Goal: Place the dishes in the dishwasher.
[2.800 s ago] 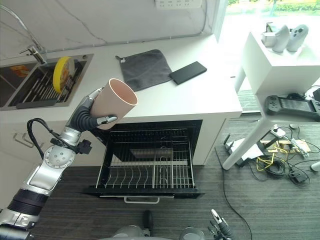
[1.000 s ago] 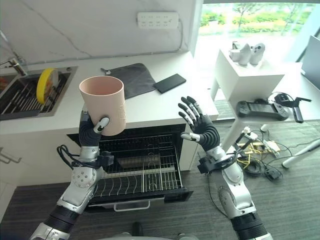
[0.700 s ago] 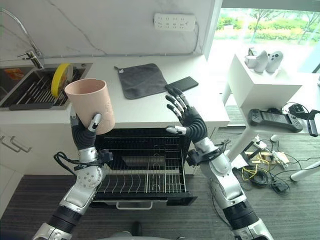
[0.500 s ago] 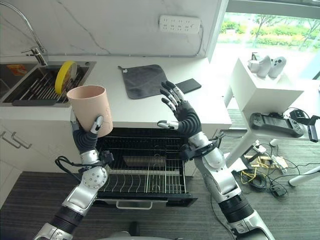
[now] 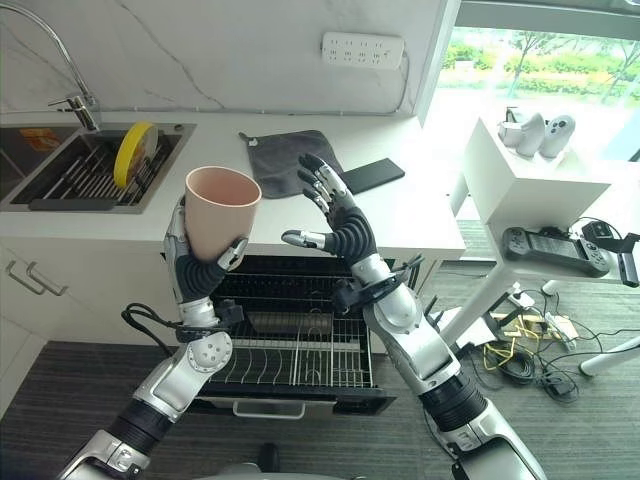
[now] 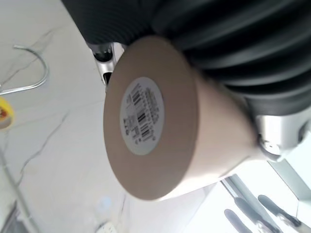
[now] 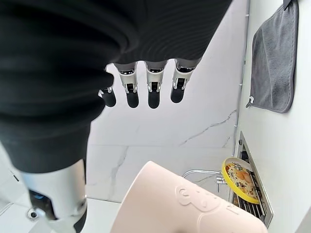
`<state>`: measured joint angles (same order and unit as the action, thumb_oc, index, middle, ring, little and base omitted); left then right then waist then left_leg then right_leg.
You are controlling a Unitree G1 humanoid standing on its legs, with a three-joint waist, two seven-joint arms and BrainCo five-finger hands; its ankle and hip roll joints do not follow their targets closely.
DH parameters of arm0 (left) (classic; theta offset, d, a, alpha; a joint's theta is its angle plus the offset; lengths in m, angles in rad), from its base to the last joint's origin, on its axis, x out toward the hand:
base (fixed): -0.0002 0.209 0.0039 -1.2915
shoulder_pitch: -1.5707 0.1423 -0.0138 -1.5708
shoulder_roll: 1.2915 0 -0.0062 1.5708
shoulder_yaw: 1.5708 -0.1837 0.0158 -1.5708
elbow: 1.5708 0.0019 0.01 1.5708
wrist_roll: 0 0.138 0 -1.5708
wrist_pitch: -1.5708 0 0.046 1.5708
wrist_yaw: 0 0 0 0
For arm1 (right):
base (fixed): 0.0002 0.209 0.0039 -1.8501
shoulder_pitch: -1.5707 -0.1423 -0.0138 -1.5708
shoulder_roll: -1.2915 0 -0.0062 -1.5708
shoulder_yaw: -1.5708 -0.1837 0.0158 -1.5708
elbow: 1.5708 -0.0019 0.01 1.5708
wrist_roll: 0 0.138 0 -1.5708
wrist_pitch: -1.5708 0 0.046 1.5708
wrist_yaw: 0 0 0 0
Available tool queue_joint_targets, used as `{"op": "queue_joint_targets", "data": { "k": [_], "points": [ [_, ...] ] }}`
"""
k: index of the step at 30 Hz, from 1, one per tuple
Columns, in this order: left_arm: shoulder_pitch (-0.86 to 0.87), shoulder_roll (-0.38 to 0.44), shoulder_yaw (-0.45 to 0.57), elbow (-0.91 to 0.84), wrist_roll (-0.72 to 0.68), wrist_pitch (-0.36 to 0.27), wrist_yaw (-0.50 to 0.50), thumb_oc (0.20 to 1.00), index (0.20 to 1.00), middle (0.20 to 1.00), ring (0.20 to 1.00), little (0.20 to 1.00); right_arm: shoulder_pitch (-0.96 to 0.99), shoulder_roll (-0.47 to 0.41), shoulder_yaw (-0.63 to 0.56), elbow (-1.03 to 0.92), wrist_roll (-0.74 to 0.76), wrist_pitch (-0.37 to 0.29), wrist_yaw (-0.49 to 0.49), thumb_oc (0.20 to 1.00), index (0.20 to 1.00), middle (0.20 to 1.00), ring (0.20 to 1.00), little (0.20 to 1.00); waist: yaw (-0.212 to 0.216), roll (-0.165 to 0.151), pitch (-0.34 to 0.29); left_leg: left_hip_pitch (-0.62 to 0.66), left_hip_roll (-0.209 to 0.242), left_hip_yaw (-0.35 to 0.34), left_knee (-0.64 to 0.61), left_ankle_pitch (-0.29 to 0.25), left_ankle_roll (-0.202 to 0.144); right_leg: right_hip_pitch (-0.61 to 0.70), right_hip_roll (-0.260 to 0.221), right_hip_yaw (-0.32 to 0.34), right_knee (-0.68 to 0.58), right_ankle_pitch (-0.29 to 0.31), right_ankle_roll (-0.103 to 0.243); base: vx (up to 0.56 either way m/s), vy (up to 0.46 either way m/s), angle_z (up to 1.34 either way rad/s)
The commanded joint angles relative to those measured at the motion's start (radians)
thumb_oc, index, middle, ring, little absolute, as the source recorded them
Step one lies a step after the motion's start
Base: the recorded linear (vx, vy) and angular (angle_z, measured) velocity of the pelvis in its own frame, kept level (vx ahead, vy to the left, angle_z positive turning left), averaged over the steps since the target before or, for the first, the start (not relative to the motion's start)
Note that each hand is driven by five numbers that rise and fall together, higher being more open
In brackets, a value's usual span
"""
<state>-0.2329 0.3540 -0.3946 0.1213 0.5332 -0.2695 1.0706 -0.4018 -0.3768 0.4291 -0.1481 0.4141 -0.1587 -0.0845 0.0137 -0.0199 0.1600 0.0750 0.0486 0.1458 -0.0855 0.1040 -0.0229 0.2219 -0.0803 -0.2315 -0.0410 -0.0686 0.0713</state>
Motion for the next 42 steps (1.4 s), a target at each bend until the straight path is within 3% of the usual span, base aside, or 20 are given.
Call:
{"op": "queue_joint_targets", "data": {
  "k": [1,6,16,26,31,35,38,42],
  "points": [
    [-0.118,0.016,-0.035,0.019,0.074,-0.024,0.052,0.200,0.200,0.200,0.200,0.200,-0.095,0.036,0.012,0.009,0.044,-0.016,-0.015,1.000,1.000,1.000,1.000,1.000,0.035,0.002,-0.011,0.098,0.078,0.034,0.032,-0.132,-0.056,-0.045,-0.078,-0.040,0.040,0.016,0.047,0.04,-0.003,0.00],
    [-0.128,0.015,-0.051,0.015,0.097,-0.039,0.063,0.200,0.200,0.200,0.200,0.200,-0.108,0.050,0.026,0.019,0.072,-0.001,-0.021,1.000,1.000,1.000,1.000,1.000,0.038,0.002,-0.014,0.101,0.076,0.030,0.030,-0.133,-0.055,-0.041,-0.078,-0.037,0.039,0.014,0.046,0.01,-0.001,0.00],
    [-0.142,0.013,-0.088,-0.015,0.130,-0.063,0.071,0.200,0.200,0.200,0.200,0.200,-0.107,0.078,0.057,0.036,0.264,0.070,0.087,1.000,1.000,1.000,1.000,1.000,0.039,0.000,-0.019,0.110,0.074,0.025,0.021,-0.132,-0.052,-0.035,-0.073,-0.032,0.038,0.012,0.045,0.02,-0.006,0.01],
    [-0.139,0.015,-0.117,-0.023,0.120,-0.057,0.050,0.200,0.200,0.200,0.200,0.200,-0.108,0.080,0.078,0.020,0.323,0.112,0.142,1.000,1.000,1.000,1.000,1.000,0.040,-0.004,-0.020,0.109,0.072,0.020,0.025,-0.134,-0.049,-0.037,-0.068,-0.025,0.042,0.011,0.043,0.02,-0.007,0.02],
    [-0.147,0.007,-0.136,-0.022,0.117,-0.059,0.041,0.200,0.200,0.200,0.200,0.200,-0.121,0.086,0.090,0.027,0.296,0.106,0.140,1.000,1.000,1.000,1.000,1.000,0.043,-0.005,-0.020,0.109,0.069,0.016,0.025,-0.135,-0.046,-0.035,-0.066,-0.024,0.042,0.011,0.041,0.00,0.000,0.00],
    [-0.149,0.003,-0.152,-0.012,0.056,-0.024,0.003,0.200,0.200,0.200,0.200,0.200,-0.131,0.079,0.093,0.022,0.208,0.050,0.118,1.000,1.000,1.000,1.000,1.000,0.045,-0.006,-0.017,0.108,0.065,0.012,0.029,-0.139,-0.043,-0.037,-0.065,-0.021,0.046,0.011,0.042,0.00,0.000,0.00],
    [-0.138,0.010,-0.149,0.001,0.047,-0.036,-0.011,0.200,0.200,0.200,0.200,0.200,-0.139,0.073,0.090,-0.001,0.246,0.086,0.125,1.000,1.000,1.000,1.000,1.000,0.046,-0.007,-0.016,0.106,0.062,0.012,0.038,-0.144,-0.041,-0.041,-0.066,-0.017,0.051,0.010,0.042,0.00,0.000,0.00],
    [-0.129,0.003,-0.163,-0.004,0.057,-0.051,-0.017,0.200,0.200,0.200,0.200,0.200,-0.159,0.079,0.098,0.008,0.209,0.069,0.103,1.000,1.000,1.000,1.000,1.000,0.054,-0.006,-0.010,0.102,0.060,0.007,0.046,-0.148,-0.039,-0.038,-0.066,-0.019,0.050,0.009,0.038,0.00,0.000,0.00]
  ]
}}
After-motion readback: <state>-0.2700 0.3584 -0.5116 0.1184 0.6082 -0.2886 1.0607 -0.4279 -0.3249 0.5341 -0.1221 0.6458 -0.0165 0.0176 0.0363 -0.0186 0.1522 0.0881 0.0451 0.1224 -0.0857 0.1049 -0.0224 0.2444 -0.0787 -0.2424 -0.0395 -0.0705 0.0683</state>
